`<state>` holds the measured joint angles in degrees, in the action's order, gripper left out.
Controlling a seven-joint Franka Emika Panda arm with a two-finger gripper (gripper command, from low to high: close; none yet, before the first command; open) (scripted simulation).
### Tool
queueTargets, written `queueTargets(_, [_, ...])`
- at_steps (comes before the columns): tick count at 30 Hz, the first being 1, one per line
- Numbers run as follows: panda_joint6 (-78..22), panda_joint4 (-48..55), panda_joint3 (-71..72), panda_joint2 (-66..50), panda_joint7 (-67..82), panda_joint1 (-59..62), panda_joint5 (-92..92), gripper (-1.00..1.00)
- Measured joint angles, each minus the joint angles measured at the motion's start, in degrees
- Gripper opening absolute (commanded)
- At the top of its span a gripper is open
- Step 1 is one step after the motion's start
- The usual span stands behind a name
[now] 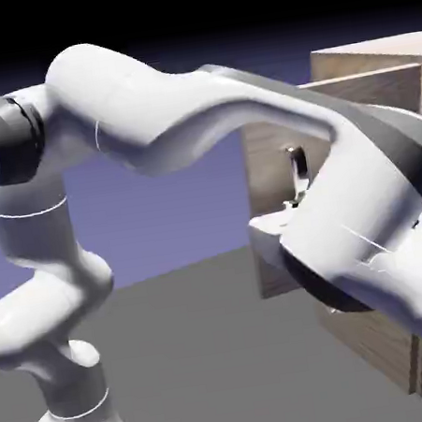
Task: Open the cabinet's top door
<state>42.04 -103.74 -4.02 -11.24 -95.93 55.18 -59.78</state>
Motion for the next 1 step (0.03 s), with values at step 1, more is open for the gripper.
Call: queueTargets(1, [-0.6,1.0,0.1,-0.7,0.1,0.1,0.2,1.00])
